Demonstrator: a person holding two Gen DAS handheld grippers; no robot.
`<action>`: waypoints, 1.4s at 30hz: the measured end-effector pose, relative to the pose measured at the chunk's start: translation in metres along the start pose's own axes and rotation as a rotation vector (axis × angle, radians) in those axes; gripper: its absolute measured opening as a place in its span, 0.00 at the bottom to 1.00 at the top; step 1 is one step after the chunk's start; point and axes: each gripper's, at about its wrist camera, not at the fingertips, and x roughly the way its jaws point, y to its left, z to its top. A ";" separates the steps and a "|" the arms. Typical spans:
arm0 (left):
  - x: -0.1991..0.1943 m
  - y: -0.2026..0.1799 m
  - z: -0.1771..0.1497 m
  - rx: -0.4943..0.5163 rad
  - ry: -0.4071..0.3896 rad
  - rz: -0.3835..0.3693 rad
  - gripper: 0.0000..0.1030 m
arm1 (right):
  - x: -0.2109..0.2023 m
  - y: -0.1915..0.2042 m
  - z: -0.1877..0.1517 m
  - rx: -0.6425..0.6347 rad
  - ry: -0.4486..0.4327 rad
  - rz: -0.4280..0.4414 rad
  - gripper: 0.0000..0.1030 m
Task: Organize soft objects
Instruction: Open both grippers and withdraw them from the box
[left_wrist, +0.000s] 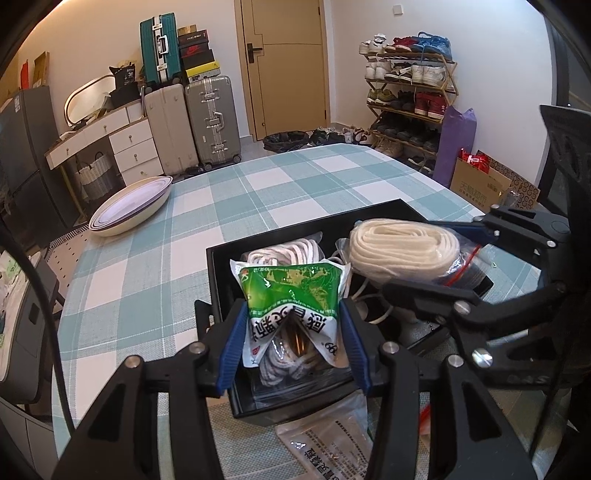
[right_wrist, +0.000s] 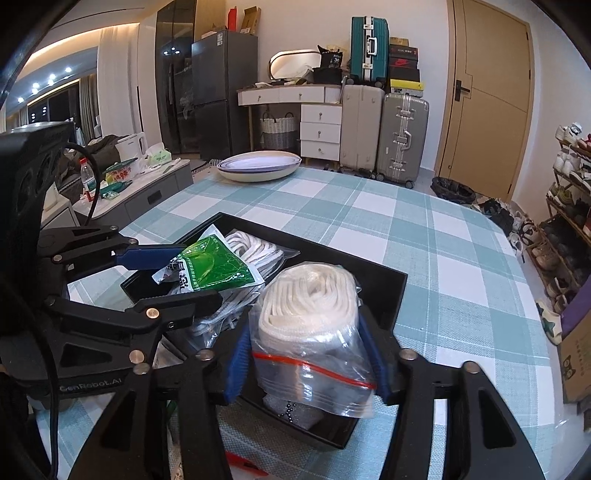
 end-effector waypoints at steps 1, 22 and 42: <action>0.000 0.002 0.001 -0.009 0.002 -0.015 0.53 | -0.005 0.000 0.000 0.000 -0.016 -0.004 0.74; -0.075 0.013 -0.030 -0.105 -0.122 0.092 1.00 | -0.068 0.008 -0.045 0.077 -0.006 -0.007 1.00; -0.080 0.005 -0.081 -0.136 -0.079 0.119 1.00 | -0.070 0.035 -0.073 0.052 0.066 0.017 1.00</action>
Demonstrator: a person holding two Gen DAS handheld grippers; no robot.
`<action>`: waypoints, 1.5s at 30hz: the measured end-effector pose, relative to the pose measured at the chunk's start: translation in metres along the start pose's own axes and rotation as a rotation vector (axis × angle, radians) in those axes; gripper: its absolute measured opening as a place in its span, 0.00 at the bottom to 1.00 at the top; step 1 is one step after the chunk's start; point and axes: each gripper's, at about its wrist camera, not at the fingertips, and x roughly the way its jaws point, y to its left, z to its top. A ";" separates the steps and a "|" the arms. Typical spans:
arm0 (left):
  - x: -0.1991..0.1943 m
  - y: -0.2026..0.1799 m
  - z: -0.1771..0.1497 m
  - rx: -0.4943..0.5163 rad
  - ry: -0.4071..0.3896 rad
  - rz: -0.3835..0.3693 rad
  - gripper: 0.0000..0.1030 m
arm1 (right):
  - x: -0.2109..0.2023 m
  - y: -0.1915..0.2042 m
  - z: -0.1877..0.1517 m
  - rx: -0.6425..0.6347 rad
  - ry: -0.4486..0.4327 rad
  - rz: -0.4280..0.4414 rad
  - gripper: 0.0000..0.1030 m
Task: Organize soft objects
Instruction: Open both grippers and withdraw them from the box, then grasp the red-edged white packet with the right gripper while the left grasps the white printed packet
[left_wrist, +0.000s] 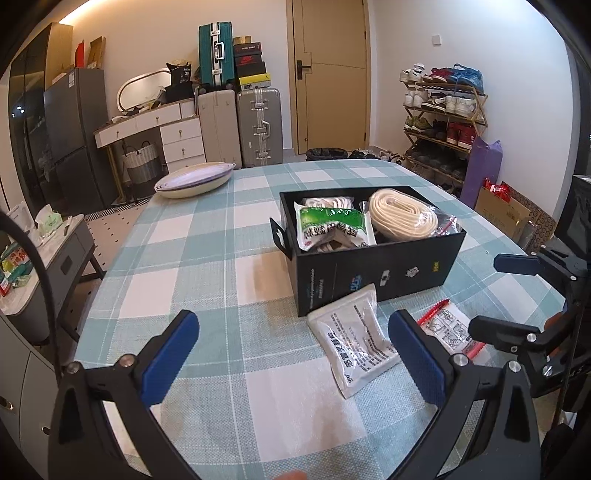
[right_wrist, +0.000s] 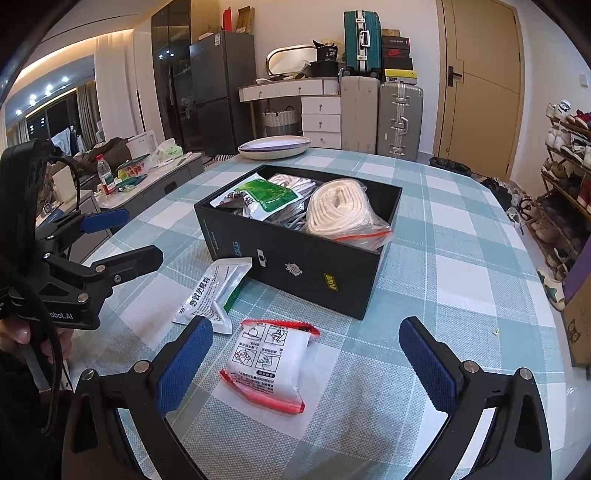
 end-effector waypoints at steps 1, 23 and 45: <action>0.000 -0.001 -0.001 0.004 0.002 -0.002 1.00 | 0.002 0.001 0.000 -0.005 0.008 0.003 1.00; 0.015 -0.006 -0.008 0.014 0.069 0.002 1.00 | 0.029 0.000 -0.010 0.027 0.129 0.013 0.99; 0.020 -0.005 -0.008 0.026 0.097 0.016 1.00 | 0.036 0.013 -0.015 0.005 0.154 0.017 0.85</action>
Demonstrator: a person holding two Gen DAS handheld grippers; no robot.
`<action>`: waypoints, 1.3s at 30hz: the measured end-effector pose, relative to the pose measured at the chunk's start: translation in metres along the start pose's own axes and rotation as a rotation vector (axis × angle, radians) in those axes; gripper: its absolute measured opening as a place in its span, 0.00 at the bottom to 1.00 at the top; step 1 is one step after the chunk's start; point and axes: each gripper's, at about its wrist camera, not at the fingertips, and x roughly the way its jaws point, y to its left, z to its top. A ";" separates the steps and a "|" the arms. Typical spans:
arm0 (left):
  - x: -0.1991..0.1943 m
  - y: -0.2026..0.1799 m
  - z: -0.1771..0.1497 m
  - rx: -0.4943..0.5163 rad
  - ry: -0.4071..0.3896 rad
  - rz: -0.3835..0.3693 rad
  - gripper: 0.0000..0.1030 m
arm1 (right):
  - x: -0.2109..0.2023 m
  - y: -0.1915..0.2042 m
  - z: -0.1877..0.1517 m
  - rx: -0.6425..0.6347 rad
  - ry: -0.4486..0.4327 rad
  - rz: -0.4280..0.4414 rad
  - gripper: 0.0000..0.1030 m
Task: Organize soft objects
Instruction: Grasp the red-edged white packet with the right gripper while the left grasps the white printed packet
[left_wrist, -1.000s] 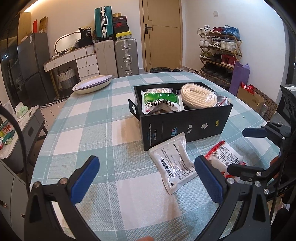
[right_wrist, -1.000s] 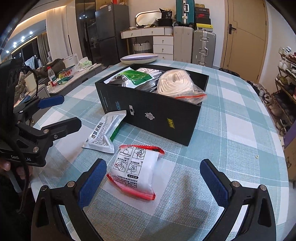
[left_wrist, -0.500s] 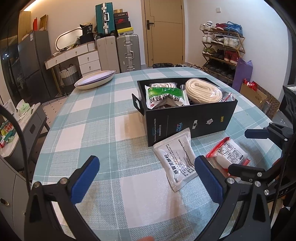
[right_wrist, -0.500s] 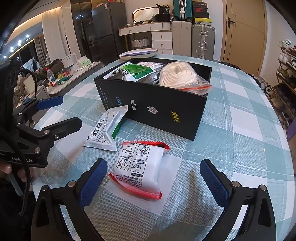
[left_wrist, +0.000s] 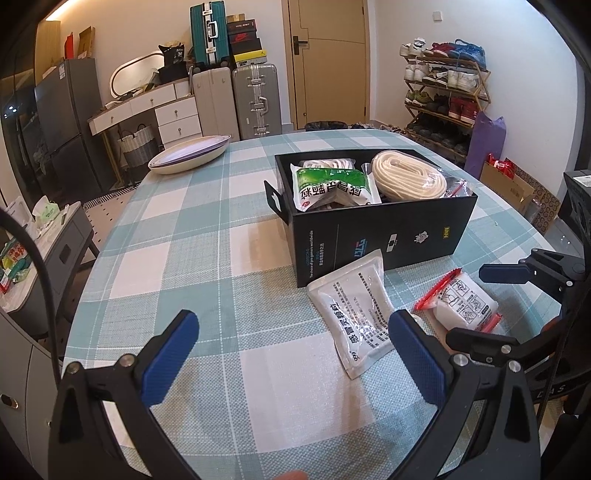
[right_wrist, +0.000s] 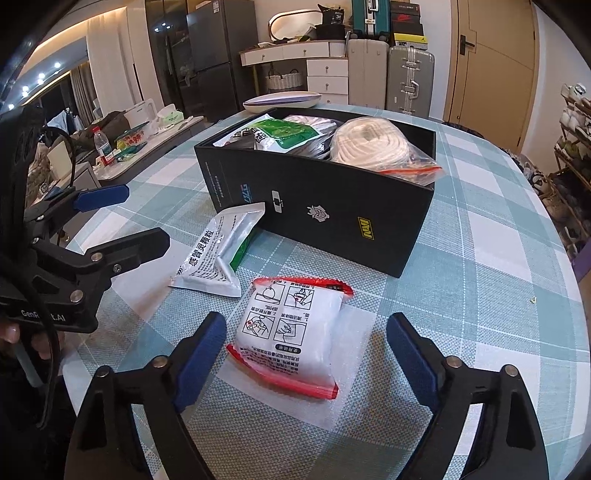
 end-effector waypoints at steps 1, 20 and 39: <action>0.000 0.000 0.000 0.002 -0.001 0.000 1.00 | 0.001 0.000 0.000 -0.001 0.002 0.000 0.84; 0.000 0.000 -0.001 0.000 0.006 -0.003 1.00 | -0.002 0.005 0.001 -0.031 -0.021 0.025 0.49; 0.026 -0.002 0.002 -0.098 0.098 -0.090 0.99 | -0.039 -0.004 0.004 -0.008 -0.156 0.056 0.48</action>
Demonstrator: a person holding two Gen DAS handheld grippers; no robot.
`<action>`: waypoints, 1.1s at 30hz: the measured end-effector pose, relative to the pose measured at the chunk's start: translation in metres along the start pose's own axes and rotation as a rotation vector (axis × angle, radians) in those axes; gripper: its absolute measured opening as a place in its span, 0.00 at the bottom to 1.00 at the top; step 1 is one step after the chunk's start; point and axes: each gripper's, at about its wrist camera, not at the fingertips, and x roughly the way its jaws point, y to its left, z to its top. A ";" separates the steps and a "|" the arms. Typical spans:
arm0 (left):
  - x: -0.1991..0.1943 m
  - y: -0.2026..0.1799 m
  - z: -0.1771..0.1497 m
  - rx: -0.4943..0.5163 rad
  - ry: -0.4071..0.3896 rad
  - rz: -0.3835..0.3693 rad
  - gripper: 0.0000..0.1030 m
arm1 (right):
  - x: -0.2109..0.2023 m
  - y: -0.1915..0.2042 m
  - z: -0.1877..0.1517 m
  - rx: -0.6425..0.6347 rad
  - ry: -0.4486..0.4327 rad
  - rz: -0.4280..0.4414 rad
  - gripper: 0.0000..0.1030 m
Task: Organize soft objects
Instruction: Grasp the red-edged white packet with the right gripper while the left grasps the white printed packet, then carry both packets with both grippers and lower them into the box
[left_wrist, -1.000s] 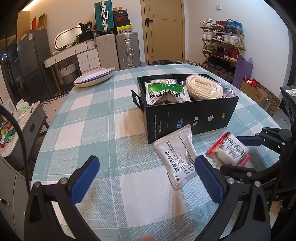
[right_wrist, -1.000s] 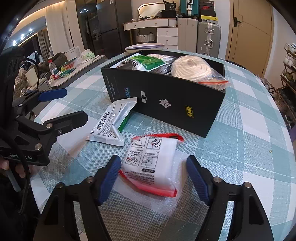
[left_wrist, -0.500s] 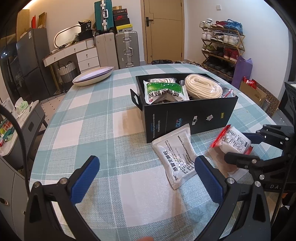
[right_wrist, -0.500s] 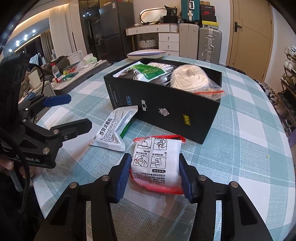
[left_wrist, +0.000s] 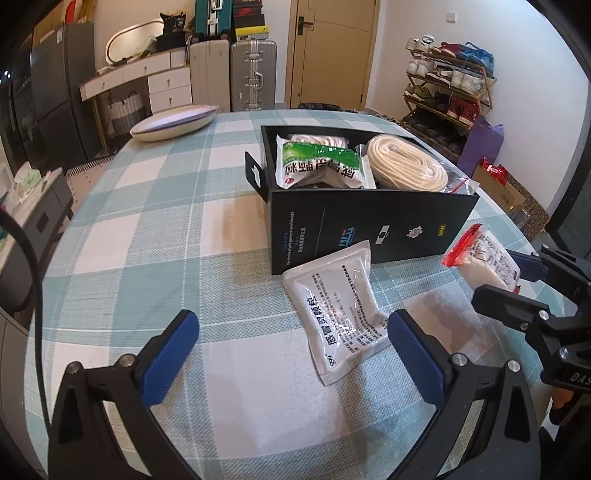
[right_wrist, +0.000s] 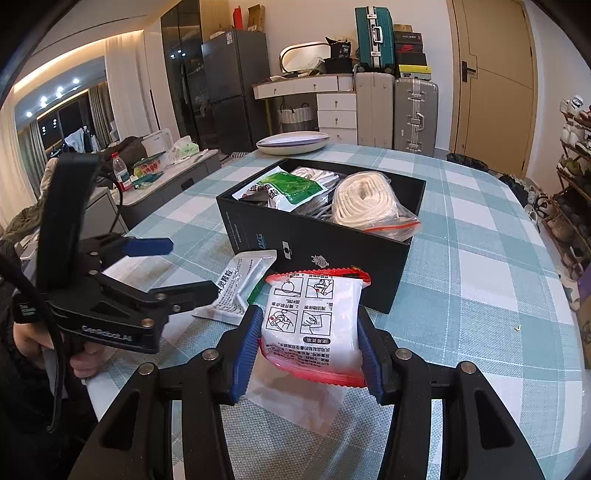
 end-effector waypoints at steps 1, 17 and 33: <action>0.003 0.000 0.000 -0.009 0.011 -0.002 0.99 | -0.001 -0.001 0.000 0.001 -0.002 0.001 0.48; 0.026 -0.025 0.011 0.002 0.062 -0.042 0.75 | -0.003 -0.011 -0.001 0.022 -0.014 0.006 0.48; 0.019 -0.035 0.008 0.089 0.049 -0.056 0.35 | -0.003 -0.012 -0.001 0.020 -0.015 -0.006 0.48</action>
